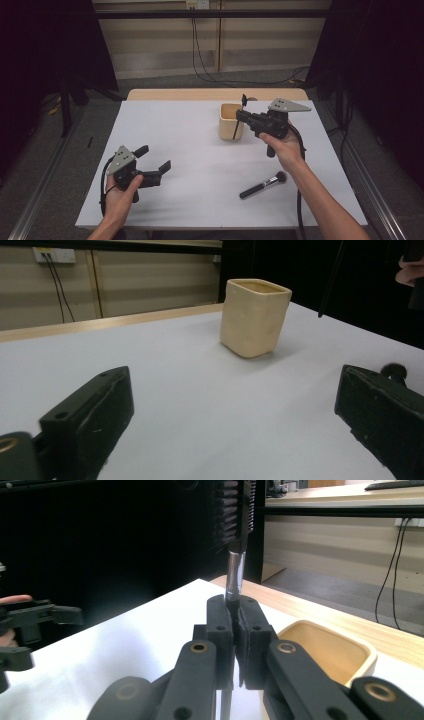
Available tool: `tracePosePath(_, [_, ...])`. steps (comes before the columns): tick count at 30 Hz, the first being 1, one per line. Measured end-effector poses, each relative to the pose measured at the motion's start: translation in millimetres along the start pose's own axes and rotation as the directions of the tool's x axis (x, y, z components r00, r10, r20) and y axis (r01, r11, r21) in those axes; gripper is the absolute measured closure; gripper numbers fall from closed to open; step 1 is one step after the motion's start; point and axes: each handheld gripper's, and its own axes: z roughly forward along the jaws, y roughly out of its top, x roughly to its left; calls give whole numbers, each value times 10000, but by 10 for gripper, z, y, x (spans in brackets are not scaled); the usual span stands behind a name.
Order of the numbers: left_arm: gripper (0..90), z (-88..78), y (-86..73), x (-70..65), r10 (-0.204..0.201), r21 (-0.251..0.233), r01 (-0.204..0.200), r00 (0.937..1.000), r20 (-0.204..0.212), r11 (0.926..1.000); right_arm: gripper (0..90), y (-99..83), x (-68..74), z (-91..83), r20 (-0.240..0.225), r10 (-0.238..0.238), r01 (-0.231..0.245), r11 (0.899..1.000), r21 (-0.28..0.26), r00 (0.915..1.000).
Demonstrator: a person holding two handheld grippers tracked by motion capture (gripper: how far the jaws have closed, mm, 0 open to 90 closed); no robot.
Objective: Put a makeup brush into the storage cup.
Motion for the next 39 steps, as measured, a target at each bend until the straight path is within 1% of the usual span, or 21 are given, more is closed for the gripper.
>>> tracePosePath(1, [12,-25,-13,17,81,58,-80,9999,-107,10000,859,8,-9,2,35,0,0,10000,-26,10000])
tracePosePath(3, [13,-68,-63,70,-158,-6,158,9997,-180,9999,858,22,-32,8,53,40,-40,10000,-65,10000])
tracePosePath(4, [13,-68,-63,70,-158,-6,158,9997,-180,9999,858,22,-32,8,53,40,-40,10000,-65,10000])
tracePosePath(5, [13,-96,-108,115,-192,-5,192,9989,-419,9998,858,32,-60,18,100,133,-133,9999,-70,9999])
tracePosePath(8, [13,-131,-114,153,-4,1,4,9989,-466,10000,859,50,-106,46,274,81,-81,10000,-10,9996])
tracePosePath(10, [14,-152,-132,180,-258,-93,254,9986,-466,9996,859,69,-127,58,328,116,-115,9999,-44,9994])
tracePosePath(11, [14,-167,-137,186,-151,-69,147,9985,-521,9999,859,84,-139,62,389,71,-69,10000,-43,9992])
tracePosePath(13, [17,-184,-138,189,61,-42,-64,9977,-668,10000,859,120,-167,70,417,104,-96,9998,-183,9991])
tracePosePath(15, [17,-185,-138,185,90,40,-88,9978,-663,10000,859,161,-190,85,520,-2,15,9997,-238,9986])
tracePosePath(16, [26,-183,-136,183,259,123,-251,9975,-653,9996,858,183,-201,92,534,-37,51,9996,-268,9986])
tracePosePath(18, [34,-184,-135,181,105,55,-102,9978,-654,9999,859,229,-230,100,628,-103,126,9993,-358,9980])
tracePosePath(21, [32,-192,-131,175,273,78,-268,9967,-760,9996,858,274,-285,127,779,-115,147,9991,-400,9969])
tracePosePath(22, [31,-198,-130,177,209,65,-205,9971,-727,9998,858,283,-305,140,825,-143,177,9990,-408,9965])
tracePosePath(24, [30,-211,-128,179,297,99,-290,9964,-790,9995,858,301,-344,163,897,-113,152,9990,-430,9959])
tracePosePath(25, [29,-213,-130,178,222,67,-217,9966,-798,9997,858,311,-363,176,902,-106,152,9986,-509,9959])
tracePosePath(27, [29,-215,-129,185,354,194,-338,9958,-843,9992,858,337,-387,207,892,-124,172,9984,-536,9959])
tracePosePath(28, [29,-214,-130,188,344,204,-327,9955,-877,9993,858,351,-401,227,951,-185,234,9984,-506,9953])
tracePosePath(31, [29,-217,-130,190,259,177,-244,9958,-875,9995,858,408,-434,277,1036,-71,137,9979,-630,9946])
tracePosePath(35, [34,-219,-126,183,277,122,-268,9964,-807,9996,858,486,-446,353,1156,-250,331,9971,-684,9930])
tracePosePath(37, [35,-222,-124,183,276,77,-270,9965,-785,9996,858,492,-448,409,1293,-420,487,9976,-492,9907])
tracePosePath(39, [35,-230,-122,182,288,73,-283,9965,-787,9996,858,487,-461,458,1348,-429,506,9973,-541,9899])
